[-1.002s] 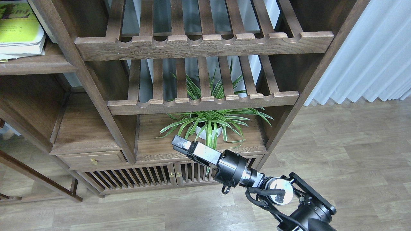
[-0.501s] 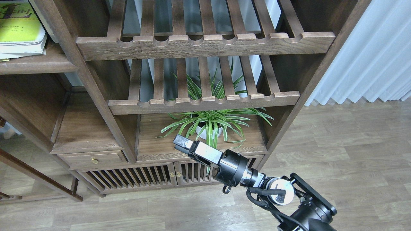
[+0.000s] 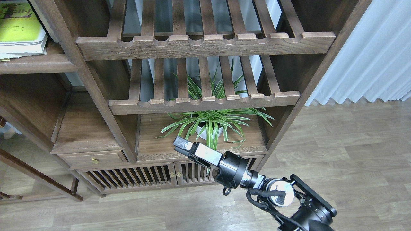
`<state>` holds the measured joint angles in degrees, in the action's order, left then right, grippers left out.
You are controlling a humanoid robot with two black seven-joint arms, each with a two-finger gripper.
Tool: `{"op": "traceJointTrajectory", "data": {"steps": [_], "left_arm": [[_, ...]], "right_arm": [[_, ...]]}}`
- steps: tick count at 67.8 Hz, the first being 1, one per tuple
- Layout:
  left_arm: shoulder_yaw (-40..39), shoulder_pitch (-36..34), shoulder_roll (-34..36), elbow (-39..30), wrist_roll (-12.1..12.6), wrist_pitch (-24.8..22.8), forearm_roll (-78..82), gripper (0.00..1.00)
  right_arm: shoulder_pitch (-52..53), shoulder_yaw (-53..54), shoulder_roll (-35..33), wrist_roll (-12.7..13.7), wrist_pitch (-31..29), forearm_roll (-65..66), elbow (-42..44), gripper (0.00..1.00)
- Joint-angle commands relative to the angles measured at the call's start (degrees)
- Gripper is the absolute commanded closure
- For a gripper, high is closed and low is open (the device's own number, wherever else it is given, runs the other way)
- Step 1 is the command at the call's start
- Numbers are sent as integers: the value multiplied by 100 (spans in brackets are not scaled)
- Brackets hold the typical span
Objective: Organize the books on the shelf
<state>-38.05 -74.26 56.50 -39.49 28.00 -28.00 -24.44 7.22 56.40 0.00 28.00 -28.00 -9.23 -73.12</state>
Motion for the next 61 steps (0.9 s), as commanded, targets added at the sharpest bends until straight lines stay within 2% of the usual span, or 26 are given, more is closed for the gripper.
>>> {"op": "traceJointTrajectory", "data": {"steps": [1, 12, 19, 24, 34, 46, 50, 53, 61], "left_arm": [[8, -54, -235, 240, 0, 0, 0, 99], [52, -115, -271, 249, 0, 0, 9, 94], [61, -115, -280, 205, 0, 0, 44, 76], [53, -159, -280, 205, 0, 0, 202, 57], [26, -203, -209, 135, 0, 0, 361, 37], [-158, -221, -165, -225, 0, 0, 361, 28], [-229, -221, -165, -348, 0, 0, 352, 28], [-448, -203, -122, -787, 0, 0, 299, 30], [-721, -177, -60, -1315, 0, 0, 273, 34]], "right_arm": [[-1, -24, 0, 0, 0, 0, 0, 1], [-36, -24, 0, 0, 0, 0, 0, 1], [-54, -24, 0, 0, 0, 0, -9, 1], [-54, -24, 0, 0, 0, 0, -9, 1], [-54, -24, 0, 0, 0, 0, -9, 1], [-54, -24, 0, 0, 0, 9, -9, 1], [-54, -24, 0, 0, 0, 9, -9, 1], [-54, -24, 0, 0, 0, 0, -9, 1], [-54, -24, 0, 0, 0, 0, -9, 1]]}}
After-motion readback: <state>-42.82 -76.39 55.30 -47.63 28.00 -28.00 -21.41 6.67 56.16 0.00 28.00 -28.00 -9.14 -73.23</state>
